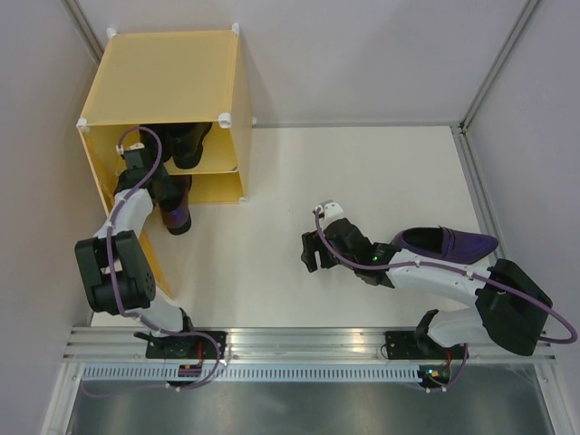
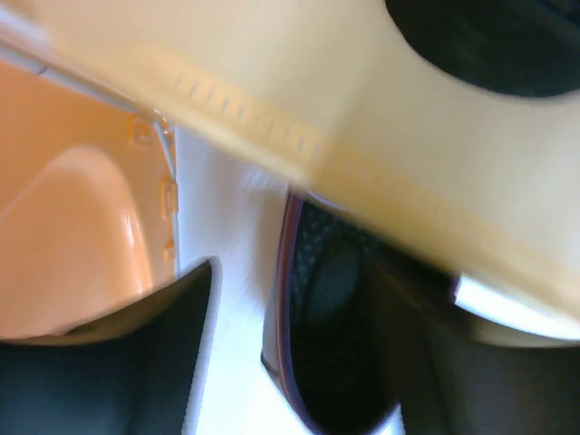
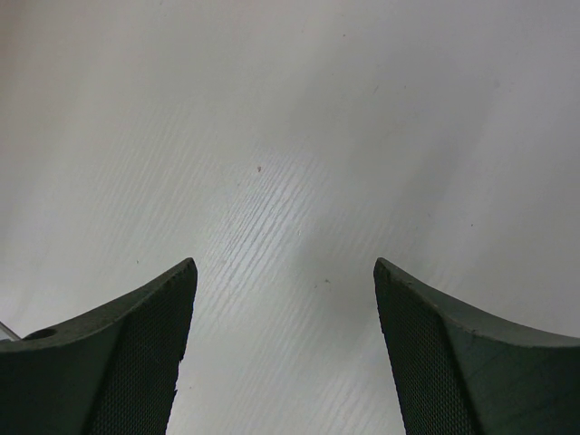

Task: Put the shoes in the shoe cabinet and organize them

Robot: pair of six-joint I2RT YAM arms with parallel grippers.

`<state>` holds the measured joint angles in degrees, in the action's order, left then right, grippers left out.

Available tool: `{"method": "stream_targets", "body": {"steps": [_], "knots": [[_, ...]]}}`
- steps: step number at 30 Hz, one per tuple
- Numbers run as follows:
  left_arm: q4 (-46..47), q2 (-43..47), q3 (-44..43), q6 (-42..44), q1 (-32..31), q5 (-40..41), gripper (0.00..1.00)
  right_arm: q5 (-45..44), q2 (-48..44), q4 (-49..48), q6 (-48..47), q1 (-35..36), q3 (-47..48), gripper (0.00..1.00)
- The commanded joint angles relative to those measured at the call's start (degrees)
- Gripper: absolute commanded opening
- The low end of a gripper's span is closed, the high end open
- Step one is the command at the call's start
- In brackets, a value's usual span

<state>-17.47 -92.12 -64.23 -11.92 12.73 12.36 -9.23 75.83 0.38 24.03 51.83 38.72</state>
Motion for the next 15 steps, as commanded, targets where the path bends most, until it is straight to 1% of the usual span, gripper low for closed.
{"method": "stream_targets", "body": {"steps": [1, 2, 3, 5, 6, 10, 11, 15], "knots": [[2.53, 7.73, 2.43, -1.52, -0.08, -1.28, 0.81, 0.89, 0.11, -2.4, 0.58, -0.33, 0.74, 0.83], [2.36, 9.22, 4.09, -2.31, -0.16, -3.03, 0.85, 0.88, 0.1, -2.4, 0.58, -0.33, 0.66, 0.83], [2.36, 12.28, 4.98, -2.75, -0.16, -3.74, 0.92, 0.71, 0.02, -2.4, 0.58, -0.24, 0.66, 0.83], [2.01, 15.2, 7.97, -3.89, -0.34, -5.41, 0.99, 0.53, -0.07, -2.32, 0.49, -0.33, 0.66, 0.83], [1.74, 18.26, 8.85, -4.16, -0.69, -5.85, 1.0, 0.71, -0.07, -2.32, 0.58, -0.24, 0.66, 0.82], [-0.19, 24.59, 13.5, -6.18, -1.22, -6.21, 1.0, 1.23, -0.07, -2.67, 0.58, -0.33, 0.57, 0.83], [-0.28, 25.4, 15.69, -7.05, -1.74, -6.12, 1.0, 1.41, -0.07, -2.84, 0.49, -0.24, 0.57, 0.83], [-0.54, 25.94, 18.87, -8.2, -2.97, -5.86, 1.0, 2.29, -0.07, -3.28, 0.67, -0.24, 0.39, 0.82]]}}
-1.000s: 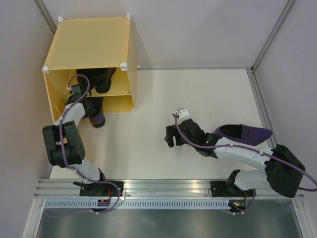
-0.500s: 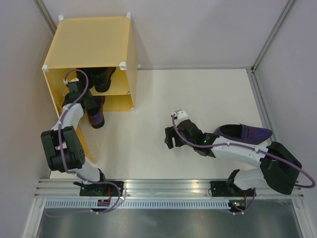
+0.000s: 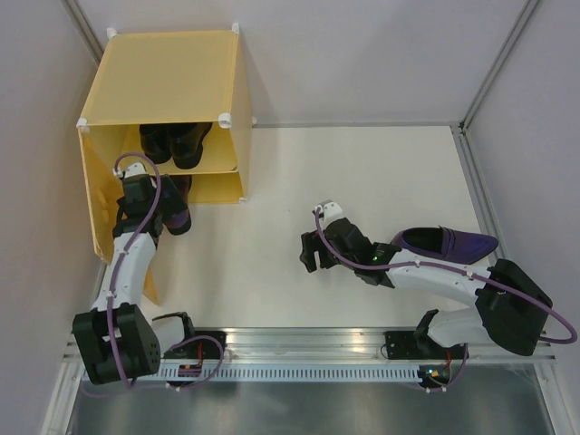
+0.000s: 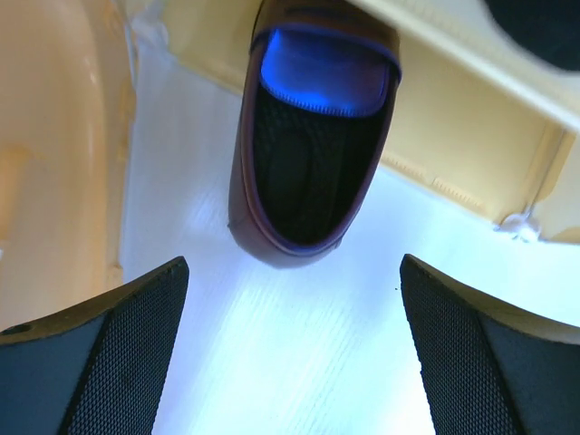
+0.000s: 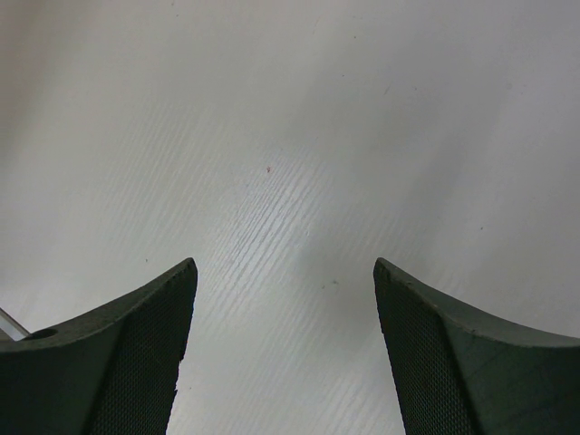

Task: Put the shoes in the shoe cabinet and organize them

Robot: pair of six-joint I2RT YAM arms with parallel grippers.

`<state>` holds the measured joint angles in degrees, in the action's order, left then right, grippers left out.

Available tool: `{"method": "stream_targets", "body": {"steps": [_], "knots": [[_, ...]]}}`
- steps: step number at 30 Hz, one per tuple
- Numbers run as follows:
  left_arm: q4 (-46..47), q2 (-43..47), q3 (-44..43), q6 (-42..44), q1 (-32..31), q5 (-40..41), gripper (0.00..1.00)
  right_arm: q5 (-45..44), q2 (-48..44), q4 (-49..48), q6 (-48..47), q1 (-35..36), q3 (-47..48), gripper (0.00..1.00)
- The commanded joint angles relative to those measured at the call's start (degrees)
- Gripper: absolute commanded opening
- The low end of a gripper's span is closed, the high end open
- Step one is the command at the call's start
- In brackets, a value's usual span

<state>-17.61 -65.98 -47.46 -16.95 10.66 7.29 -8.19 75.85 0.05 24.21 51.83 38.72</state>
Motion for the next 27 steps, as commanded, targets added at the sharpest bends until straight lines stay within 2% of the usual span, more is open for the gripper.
{"method": "stream_targets", "body": {"steps": [1, 5, 12, 17, 23, 26, 27], "knots": [[-0.41, -0.64, 2.28, -3.09, -1.07, 0.08, 1.0, 1.42, -0.27, -3.04, 0.66, -0.33, 0.3, 0.83], [-0.32, -5.72, 1.59, -3.7, -1.95, 4.48, 1.0, 1.33, -0.8, -3.39, 0.67, -0.33, 0.04, 0.83], [2.57, -12.23, 0.79, -4.85, -1.95, 5.72, 0.99, 0.89, -1.5, -3.22, 0.32, -0.42, -0.14, 0.83], [6.61, -14.62, 1.32, -5.11, -1.95, 5.72, 0.93, 0.8, -1.41, -3.22, 0.23, -0.33, -0.22, 0.83], [9.6, -15.59, 0.97, -2.21, -2.04, 6.95, 0.67, 0.45, -1.15, -3.04, 0.23, -0.42, -0.05, 0.83], [11.27, -15.5, 0.35, -0.29, -1.95, 7.47, 0.51, 0.1, -1.15, -3.04, -0.12, -0.42, -0.05, 0.83], [12.41, -15.5, 0.0, 0.25, -1.95, 7.74, 0.42, -0.07, -1.15, -2.87, -0.04, -0.33, -0.05, 0.82]]}}
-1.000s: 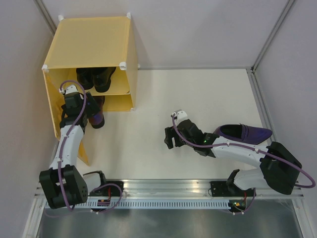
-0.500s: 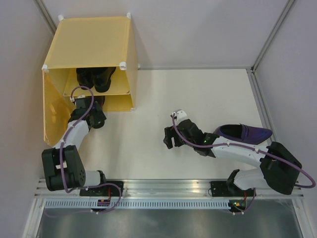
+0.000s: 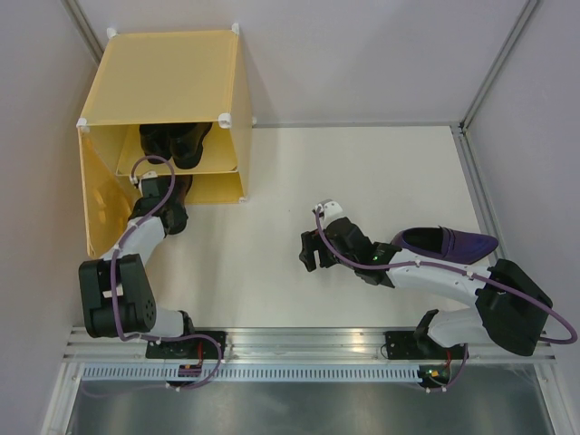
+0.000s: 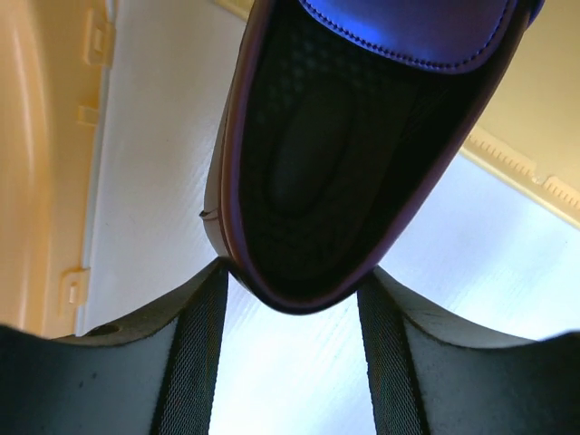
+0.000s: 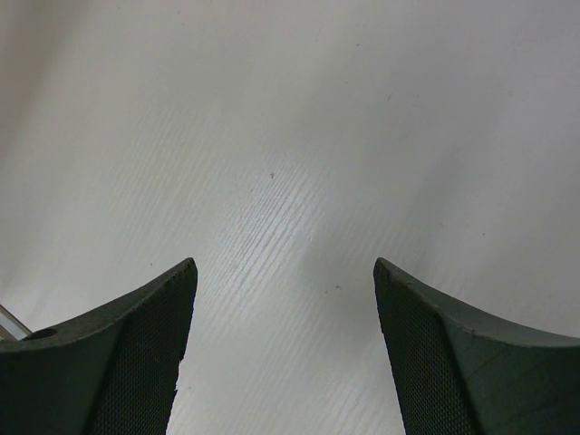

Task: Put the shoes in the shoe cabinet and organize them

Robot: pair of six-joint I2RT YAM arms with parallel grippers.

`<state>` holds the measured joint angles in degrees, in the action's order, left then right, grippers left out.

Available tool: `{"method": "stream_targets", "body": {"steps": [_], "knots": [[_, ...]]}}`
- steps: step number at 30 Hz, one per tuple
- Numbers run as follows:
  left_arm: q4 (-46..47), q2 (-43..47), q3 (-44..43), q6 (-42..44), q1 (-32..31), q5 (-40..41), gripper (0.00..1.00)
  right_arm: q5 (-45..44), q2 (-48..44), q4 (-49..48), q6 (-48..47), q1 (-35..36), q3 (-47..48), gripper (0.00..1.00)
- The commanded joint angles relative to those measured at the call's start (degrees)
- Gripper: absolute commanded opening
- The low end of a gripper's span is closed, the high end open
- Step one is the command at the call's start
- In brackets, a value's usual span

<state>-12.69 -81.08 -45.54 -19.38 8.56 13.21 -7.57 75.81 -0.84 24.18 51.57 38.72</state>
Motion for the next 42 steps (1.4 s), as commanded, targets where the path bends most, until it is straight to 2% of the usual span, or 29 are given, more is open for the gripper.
{"method": "stream_targets", "body": {"steps": [1, 2, 9, 17, 27, 33, 42], "knots": [[8.02, -0.4, -2.27, 3.55, 0.23, 2.16, 0.38, -0.95, -1.02, -1.88, -0.01, -0.07, -0.05, 0.83], [8.99, -0.66, -2.45, 3.9, 0.23, 2.43, 0.35, -1.21, -1.1, -1.8, -0.1, -0.15, -0.05, 0.83], [12.33, -2.68, -4.47, 4.44, 0.85, 3.49, 0.33, -1.92, -1.02, -1.62, -0.37, -0.16, 0.04, 0.83], [16.38, -6.11, -6.49, 0.49, 0.94, 2.78, 0.34, -2.01, 0.21, -1.44, -0.63, -0.33, 0.39, 0.83], [20.16, -0.93, -5.79, -4.97, 0.94, 3.93, 0.31, -2.18, 0.57, -1.44, -0.72, -0.24, 0.48, 0.83], [22.7, 1.01, -6.32, -4.8, 0.94, 2.97, 0.31, -2.36, 1.09, -1.36, -0.72, -0.24, 0.65, 0.83], [23.32, -4.79, -6.93, -3.91, 0.94, 2.08, 0.4, -2.8, 1.8, -1.27, -0.89, -0.24, 0.83, 0.82]]}}
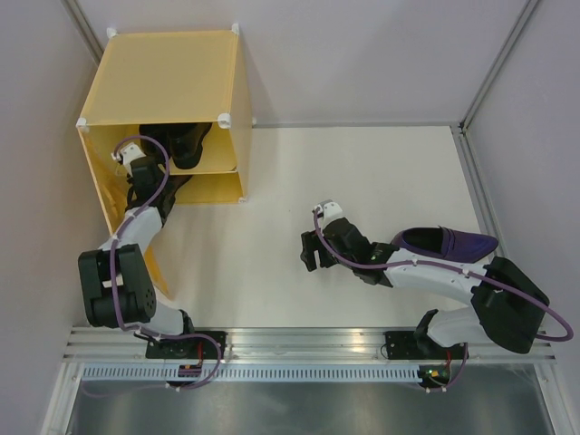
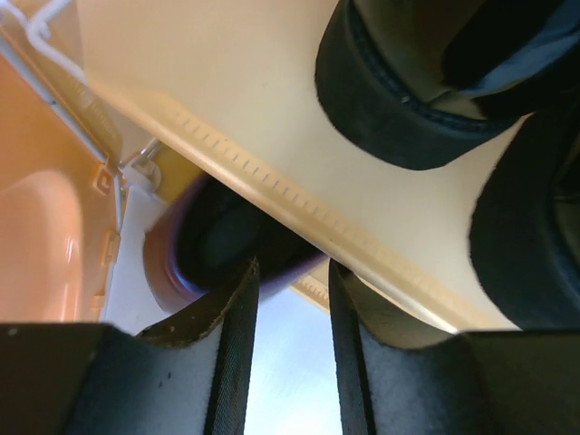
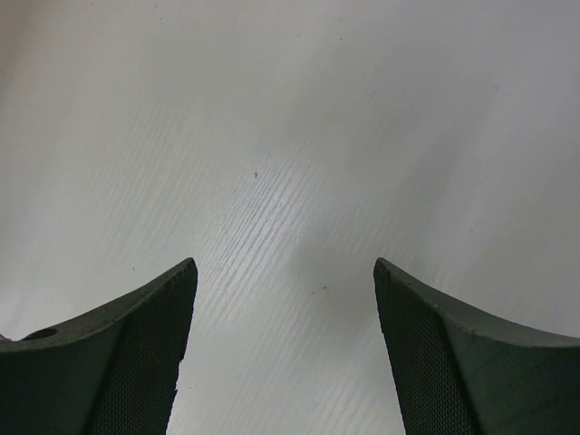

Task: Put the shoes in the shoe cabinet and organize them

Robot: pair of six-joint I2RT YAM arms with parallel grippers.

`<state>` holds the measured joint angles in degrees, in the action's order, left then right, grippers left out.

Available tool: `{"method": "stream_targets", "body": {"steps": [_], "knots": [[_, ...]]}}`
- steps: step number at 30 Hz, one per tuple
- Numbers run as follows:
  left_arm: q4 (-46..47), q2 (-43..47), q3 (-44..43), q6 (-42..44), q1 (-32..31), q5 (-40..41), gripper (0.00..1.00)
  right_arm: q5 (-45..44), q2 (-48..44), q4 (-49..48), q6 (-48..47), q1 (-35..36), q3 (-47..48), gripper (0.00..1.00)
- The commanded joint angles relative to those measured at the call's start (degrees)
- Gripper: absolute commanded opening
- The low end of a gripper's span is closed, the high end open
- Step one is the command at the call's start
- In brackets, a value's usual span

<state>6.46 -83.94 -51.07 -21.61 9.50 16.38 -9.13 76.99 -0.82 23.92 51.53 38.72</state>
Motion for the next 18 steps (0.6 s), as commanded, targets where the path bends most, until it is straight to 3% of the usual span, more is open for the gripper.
{"method": "stream_targets", "body": {"steps": [1, 12, 18], "knots": [[4.18, -2.54, -1.23, -1.95, 0.0, -1.18, 0.42, -1.25, 0.79, -1.2, -0.63, -0.2, 0.92, 0.83], [3.3, 6.59, 5.54, -3.18, 0.26, 3.83, 0.57, -0.37, 0.97, -1.38, -0.45, -0.2, 0.92, 0.82], [0.57, 8.53, 7.82, -4.67, 4.21, 1.82, 0.66, -0.28, 0.97, -1.46, -0.37, -0.2, 0.92, 0.83]]}}
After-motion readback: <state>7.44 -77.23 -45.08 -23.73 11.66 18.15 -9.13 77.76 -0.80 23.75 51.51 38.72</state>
